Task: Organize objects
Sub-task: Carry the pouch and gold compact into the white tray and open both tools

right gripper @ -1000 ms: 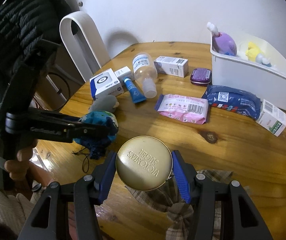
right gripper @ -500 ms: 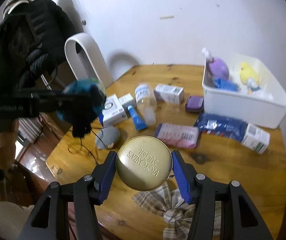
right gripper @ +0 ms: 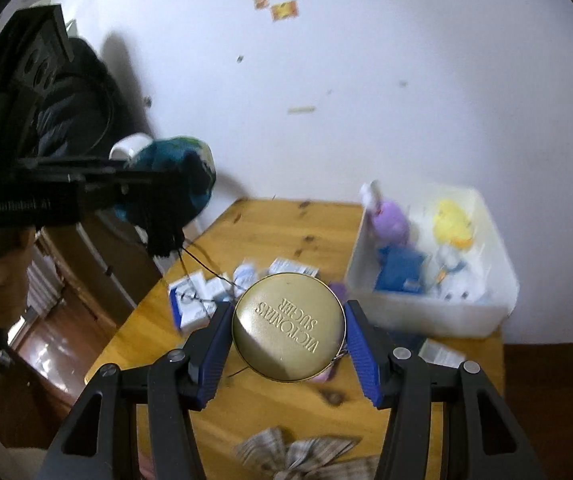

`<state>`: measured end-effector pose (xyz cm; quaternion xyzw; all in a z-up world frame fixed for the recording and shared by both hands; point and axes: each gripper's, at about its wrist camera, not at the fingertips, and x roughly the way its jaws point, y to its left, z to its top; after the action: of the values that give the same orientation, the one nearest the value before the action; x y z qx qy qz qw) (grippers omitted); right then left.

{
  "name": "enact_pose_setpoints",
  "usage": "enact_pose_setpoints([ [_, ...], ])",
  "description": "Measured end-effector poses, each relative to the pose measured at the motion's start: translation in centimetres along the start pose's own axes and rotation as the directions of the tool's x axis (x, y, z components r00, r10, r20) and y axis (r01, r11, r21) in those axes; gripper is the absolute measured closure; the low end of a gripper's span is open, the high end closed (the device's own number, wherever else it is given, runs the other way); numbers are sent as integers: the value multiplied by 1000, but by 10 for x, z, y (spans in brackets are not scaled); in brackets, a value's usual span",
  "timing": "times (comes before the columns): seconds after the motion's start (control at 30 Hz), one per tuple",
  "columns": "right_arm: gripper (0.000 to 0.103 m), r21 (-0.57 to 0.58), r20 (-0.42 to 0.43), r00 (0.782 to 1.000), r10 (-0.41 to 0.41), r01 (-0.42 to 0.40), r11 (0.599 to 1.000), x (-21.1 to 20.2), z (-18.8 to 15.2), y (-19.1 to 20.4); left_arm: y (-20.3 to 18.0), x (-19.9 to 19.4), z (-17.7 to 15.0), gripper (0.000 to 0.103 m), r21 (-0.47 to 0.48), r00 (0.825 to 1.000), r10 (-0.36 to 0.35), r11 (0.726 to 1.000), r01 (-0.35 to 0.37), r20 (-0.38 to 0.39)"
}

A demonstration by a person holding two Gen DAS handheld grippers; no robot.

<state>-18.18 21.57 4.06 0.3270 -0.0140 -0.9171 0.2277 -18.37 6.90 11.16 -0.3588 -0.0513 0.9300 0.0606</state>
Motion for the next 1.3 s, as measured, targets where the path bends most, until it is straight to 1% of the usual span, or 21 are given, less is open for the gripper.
enact_pose_setpoints([
  [0.07, 47, 6, 19, 1000, -21, 21, 1000, -4, 15, -8, -4, 2, 19, 48, 22, 1000, 4, 1000, -5, 19],
  [0.17, 47, 23, 48, 997, -53, 52, 998, -10, 43, -24, -8, 8, 46, 48, 54, 998, 28, 998, -30, 51],
  [0.23, 47, 38, 68, 995, -72, 69, 997, -15, 61, -35, -9, 14, 62, 48, 57, 998, 32, 998, -35, 55],
  [0.3, 47, 48, 89, 991, -101, 97, 994, -18, 81, -45, -8, 25, 84, 48, 50, 998, 38, 998, -41, 50],
  [0.43, 47, 63, 113, 983, -142, 136, 989, -18, 114, -65, -6, 47, 115, 48, 33, 997, 65, 997, -67, 50],
  [0.53, 47, 80, 111, 980, -168, 159, 984, -8, 132, -82, -5, 73, 136, 48, 23, 996, 82, 996, -83, 34],
  [0.63, 47, 92, 85, 973, -215, 207, 974, 13, 143, -102, -4, 105, 148, 48, 11, 997, 82, 997, -82, 4],
  [0.7, 47, 114, 53, 970, -235, 228, 967, 32, 144, -119, -4, 133, 156, 48, 0, 997, 70, 998, -70, -22],
  [0.8, 47, 149, -4, 969, -245, 243, 959, 60, 140, -143, -6, 178, 163, 48, -10, 996, 70, 997, -71, -54],
  [0.87, 47, 166, -45, 965, -258, 262, 951, 79, 131, -157, -6, 213, 166, 48, -25, 994, 67, 997, -70, -80],
  [1.0, 47, 204, -141, 956, -258, 284, 937, 121, 107, -183, -5, 274, 165, 48, -49, 990, 63, 996, -70, -130],
  [1.1, 47, 211, -206, 941, -269, 311, 927, 147, 90, -196, -5, 316, 163, 48, -47, 981, 83, 995, -92, -174],
  [1.17, 47, 193, -237, 930, -280, 328, 925, 160, 81, -199, -6, 343, 162, 48, -44, 975, 93, 994, -104, -201],
  [1.23, 46, 168, -251, 921, -298, 344, 924, 169, 76, -200, -6, 361, 157, 47, -51, 967, 95, 993, -110, -235],
  [1.27, 45, 157, -256, 919, -301, 347, 925, 173, 75, -198, -5, 367, 155, 47, -57, 964, 92, 992, -110, -250],
  [1.3, 43, 152, -258, 918, -300, 345, 926, 175, 73, -198, -12, 375, 154, 45, -67, 958, 84, 992, -106, -273],
])
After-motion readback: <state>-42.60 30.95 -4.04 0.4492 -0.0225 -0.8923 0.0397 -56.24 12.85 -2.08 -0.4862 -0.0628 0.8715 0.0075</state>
